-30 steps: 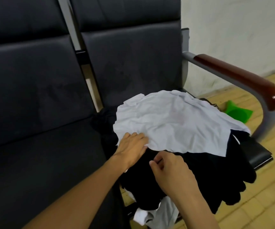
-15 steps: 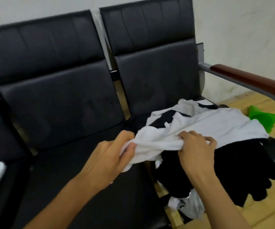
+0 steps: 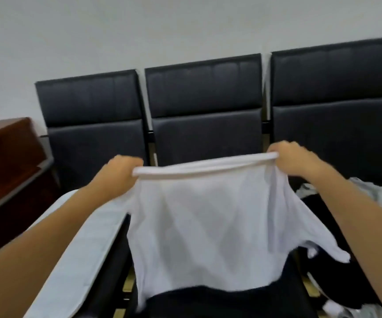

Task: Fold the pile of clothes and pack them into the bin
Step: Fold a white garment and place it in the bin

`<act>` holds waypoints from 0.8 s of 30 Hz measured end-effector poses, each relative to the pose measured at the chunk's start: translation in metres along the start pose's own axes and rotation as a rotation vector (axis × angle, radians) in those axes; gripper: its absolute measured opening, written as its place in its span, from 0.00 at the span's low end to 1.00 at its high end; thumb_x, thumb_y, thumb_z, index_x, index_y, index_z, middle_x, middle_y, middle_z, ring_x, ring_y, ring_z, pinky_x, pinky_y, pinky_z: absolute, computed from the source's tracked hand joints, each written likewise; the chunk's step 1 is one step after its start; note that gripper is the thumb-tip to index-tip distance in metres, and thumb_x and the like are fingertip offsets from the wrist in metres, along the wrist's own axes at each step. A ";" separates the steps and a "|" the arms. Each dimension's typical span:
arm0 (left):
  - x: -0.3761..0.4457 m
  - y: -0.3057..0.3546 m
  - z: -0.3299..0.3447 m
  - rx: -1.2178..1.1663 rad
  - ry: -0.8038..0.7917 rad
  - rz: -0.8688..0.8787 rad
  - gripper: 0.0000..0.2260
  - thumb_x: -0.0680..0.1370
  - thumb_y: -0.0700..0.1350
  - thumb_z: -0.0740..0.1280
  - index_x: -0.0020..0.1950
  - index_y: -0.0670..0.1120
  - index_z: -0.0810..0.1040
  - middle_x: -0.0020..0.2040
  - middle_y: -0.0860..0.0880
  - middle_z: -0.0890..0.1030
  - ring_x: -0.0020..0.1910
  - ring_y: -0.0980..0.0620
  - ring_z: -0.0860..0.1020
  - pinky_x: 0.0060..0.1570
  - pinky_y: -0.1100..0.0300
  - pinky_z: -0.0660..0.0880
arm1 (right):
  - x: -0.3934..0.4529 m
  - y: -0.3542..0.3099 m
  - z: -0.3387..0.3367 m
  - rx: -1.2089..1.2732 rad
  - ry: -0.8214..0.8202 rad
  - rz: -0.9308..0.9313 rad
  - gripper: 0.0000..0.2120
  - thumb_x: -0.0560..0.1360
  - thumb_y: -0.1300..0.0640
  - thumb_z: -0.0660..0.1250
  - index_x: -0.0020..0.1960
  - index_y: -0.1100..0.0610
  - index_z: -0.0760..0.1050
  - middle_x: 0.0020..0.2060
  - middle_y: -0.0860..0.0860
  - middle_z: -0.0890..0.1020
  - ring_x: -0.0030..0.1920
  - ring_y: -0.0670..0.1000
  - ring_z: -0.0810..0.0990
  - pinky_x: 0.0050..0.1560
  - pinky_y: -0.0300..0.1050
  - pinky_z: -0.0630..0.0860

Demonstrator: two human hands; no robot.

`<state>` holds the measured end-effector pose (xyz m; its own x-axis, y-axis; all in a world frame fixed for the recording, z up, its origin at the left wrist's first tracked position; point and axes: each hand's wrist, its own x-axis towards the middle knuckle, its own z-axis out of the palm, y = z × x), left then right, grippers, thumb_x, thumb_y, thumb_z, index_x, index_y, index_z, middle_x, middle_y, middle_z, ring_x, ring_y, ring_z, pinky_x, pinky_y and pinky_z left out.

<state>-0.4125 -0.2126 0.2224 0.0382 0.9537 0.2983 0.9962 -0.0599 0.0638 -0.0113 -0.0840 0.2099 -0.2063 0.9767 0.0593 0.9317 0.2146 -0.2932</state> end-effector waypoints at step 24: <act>-0.186 0.010 0.160 0.080 -0.630 0.054 0.04 0.74 0.49 0.62 0.43 0.53 0.67 0.47 0.54 0.74 0.51 0.50 0.77 0.47 0.57 0.66 | -0.122 0.029 0.203 0.096 -0.627 -0.207 0.09 0.73 0.55 0.68 0.35 0.46 0.74 0.39 0.44 0.79 0.42 0.46 0.79 0.38 0.36 0.72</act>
<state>-0.3975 -0.3431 0.0149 0.1029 0.9417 -0.3202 0.9934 -0.1134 -0.0142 -0.0199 -0.1983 0.0000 -0.5400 0.7210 -0.4343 0.8294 0.3679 -0.4205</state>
